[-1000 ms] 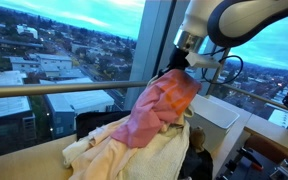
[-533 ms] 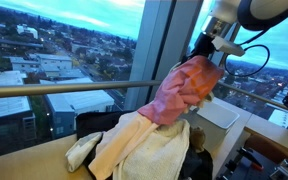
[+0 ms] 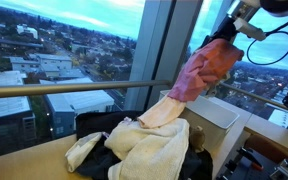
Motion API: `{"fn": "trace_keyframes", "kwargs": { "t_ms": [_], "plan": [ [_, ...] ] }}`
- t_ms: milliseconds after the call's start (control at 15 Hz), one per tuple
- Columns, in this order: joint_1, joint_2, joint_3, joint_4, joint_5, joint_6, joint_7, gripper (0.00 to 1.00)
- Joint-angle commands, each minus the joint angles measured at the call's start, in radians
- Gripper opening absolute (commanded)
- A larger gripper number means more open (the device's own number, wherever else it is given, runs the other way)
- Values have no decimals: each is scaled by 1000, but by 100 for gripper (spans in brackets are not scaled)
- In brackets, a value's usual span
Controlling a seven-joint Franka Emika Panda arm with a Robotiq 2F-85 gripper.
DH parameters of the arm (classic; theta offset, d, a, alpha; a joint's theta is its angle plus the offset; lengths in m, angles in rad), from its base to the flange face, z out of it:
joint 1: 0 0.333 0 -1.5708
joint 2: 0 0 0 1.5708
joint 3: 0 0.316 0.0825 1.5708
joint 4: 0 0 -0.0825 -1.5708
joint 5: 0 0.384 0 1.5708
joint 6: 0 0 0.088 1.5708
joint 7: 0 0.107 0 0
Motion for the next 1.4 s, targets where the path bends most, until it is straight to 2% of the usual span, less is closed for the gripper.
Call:
{"fn": "trace_keyframes", "kwargs": {
  "t_ms": [0,333,667,867,1067,1333],
  "plan": [
    [-55,-27,-15,119,-18,-74,-33,0],
    [-100,6,-24,332,-18,-165,-89,0],
    [-119,52,-40,467,1,-199,-151,0],
    [-118,90,-51,488,9,-186,-176,0],
    [-114,133,-53,454,37,-146,-199,0],
    [-105,237,-46,459,88,-131,-236,0]
  ]
}}
